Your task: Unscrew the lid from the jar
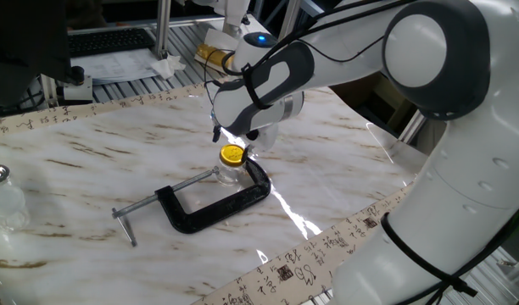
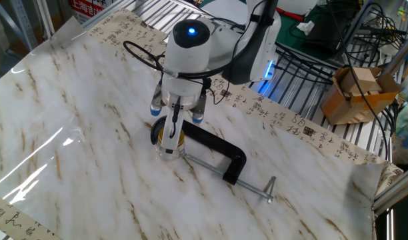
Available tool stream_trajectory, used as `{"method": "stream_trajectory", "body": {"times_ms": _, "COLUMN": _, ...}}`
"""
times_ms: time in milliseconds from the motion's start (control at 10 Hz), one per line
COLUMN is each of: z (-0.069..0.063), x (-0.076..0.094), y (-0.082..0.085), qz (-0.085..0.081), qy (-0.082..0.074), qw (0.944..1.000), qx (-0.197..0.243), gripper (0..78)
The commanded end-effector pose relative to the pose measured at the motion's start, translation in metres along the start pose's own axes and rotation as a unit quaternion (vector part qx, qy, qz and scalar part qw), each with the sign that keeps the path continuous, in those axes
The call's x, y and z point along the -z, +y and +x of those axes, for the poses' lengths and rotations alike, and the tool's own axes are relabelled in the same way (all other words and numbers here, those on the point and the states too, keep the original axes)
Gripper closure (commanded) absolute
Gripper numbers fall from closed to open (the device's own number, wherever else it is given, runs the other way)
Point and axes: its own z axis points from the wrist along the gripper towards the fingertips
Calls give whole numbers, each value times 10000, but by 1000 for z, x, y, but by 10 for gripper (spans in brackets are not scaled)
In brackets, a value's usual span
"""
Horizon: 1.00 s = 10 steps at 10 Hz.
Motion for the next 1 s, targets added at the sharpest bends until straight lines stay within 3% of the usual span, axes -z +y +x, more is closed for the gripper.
{"method": "stream_trajectory", "body": {"times_ms": 100, "z": 0, "x": 1, "y": 1, "qz": 123, "qy": 129, "qw": 9998, "qx": -64, "gripper": 1}}
{"method": "stream_trajectory", "body": {"times_ms": 400, "z": 0, "x": 1, "y": 1, "qz": 323, "qy": 279, "qw": 9990, "qx": -95, "gripper": 1}}
{"method": "stream_trajectory", "body": {"times_ms": 1000, "z": 0, "x": 1, "y": 1, "qz": 258, "qy": 269, "qw": 9992, "qx": -163, "gripper": 1}}
